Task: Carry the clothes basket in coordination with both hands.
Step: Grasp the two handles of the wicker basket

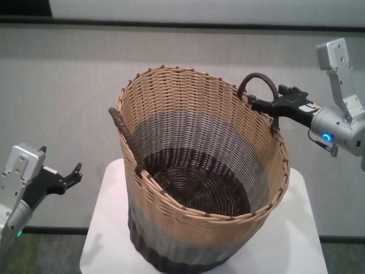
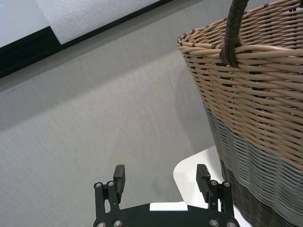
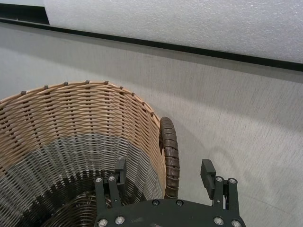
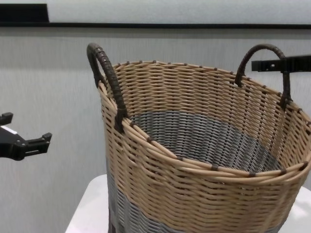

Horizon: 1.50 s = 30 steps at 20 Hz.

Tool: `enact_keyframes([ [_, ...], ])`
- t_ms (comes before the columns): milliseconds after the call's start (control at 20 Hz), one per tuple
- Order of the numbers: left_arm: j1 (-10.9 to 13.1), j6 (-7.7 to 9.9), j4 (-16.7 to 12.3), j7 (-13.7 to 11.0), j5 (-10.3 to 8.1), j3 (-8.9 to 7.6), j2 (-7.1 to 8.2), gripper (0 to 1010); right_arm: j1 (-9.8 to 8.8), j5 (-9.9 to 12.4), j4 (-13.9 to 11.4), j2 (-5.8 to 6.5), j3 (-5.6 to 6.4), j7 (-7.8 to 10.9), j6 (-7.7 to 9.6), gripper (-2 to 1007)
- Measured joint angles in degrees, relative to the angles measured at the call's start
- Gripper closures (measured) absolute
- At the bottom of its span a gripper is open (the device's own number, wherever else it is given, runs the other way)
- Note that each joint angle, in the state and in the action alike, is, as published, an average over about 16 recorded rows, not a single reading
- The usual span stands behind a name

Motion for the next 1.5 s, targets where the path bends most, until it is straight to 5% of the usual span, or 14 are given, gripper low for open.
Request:
enact_keyframes([
  [450,0.79,3.67,-3.23,-1.84,-2.70,-1.88,0.64,10,0.01,0.00,-0.02,0.04,-0.05,0.00,0.07,5],
  [1050,4.16,13.81,-13.10,-8.62,-14.54,-10.41,2.85,10,0.01,0.00,-0.03,0.07,-0.06,0.00,0.11,5],
  [1500,6.86,17.94,-19.64,-14.15,-20.40,-15.03,4.55,10,0.01,0.00,-0.03,0.07,-0.06,0.00,0.11,5],
])
